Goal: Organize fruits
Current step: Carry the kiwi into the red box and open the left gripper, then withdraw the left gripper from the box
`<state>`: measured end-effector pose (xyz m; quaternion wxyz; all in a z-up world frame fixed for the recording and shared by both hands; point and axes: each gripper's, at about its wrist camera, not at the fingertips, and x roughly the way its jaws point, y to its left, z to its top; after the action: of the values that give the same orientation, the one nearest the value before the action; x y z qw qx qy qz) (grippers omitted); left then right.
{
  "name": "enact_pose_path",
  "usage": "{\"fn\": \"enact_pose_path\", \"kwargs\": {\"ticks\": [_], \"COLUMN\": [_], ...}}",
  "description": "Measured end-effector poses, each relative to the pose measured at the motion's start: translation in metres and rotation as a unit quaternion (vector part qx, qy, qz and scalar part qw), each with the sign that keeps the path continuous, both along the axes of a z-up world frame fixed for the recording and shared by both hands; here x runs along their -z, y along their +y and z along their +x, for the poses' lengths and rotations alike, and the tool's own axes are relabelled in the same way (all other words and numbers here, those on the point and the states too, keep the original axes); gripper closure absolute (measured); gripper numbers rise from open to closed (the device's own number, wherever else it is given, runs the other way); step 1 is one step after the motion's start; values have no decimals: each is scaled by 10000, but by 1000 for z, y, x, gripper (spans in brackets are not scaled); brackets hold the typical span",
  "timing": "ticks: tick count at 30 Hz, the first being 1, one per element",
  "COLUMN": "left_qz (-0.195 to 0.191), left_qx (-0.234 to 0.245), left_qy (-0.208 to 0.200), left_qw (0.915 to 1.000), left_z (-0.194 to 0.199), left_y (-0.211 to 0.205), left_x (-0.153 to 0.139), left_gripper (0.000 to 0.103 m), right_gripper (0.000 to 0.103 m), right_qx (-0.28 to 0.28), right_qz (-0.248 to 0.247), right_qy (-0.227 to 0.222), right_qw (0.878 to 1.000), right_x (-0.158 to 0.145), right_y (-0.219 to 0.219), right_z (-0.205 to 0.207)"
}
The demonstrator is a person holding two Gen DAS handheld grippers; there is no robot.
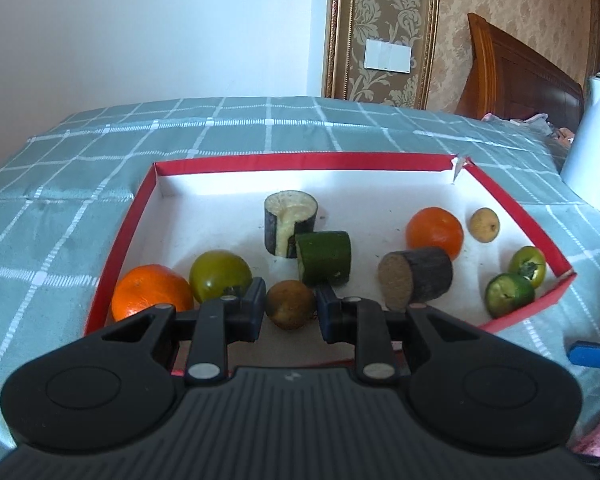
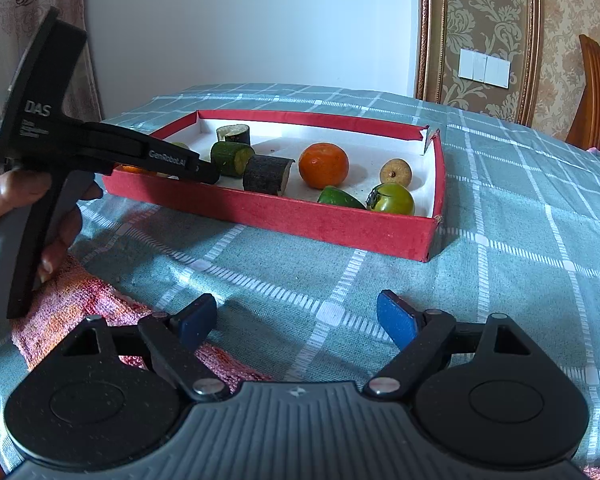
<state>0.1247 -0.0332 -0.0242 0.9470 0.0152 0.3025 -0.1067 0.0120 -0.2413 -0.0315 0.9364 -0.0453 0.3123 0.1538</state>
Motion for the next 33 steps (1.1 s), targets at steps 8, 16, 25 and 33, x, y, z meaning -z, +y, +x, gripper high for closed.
{"fn": "enact_pose_path", "kwargs": {"ticks": [8, 16, 25, 33], "left_qz": [-67, 31, 215, -24], "left_qx": [-130, -100, 85, -241], "left_qy": [43, 8, -13, -128], "left_qw": [9999, 9999, 9997, 9996], "left_z": [12, 11, -3, -21], "left_y": [6, 3, -7, 13], "left_x": [-1, 0, 2, -3], "left_gripper": [78, 74, 55, 28], "right_gripper": [15, 15, 14, 14], "right_qx": [-3, -4, -22, -25], "right_qz": [5, 4, -26, -36], "right_qy": [-2, -2, 3, 4], "right_qw": [10000, 10000, 10000, 10000], "right_x": [0, 0, 1, 1], "right_y": [0, 0, 1, 1], "right_z": [0, 0, 1, 1]}}
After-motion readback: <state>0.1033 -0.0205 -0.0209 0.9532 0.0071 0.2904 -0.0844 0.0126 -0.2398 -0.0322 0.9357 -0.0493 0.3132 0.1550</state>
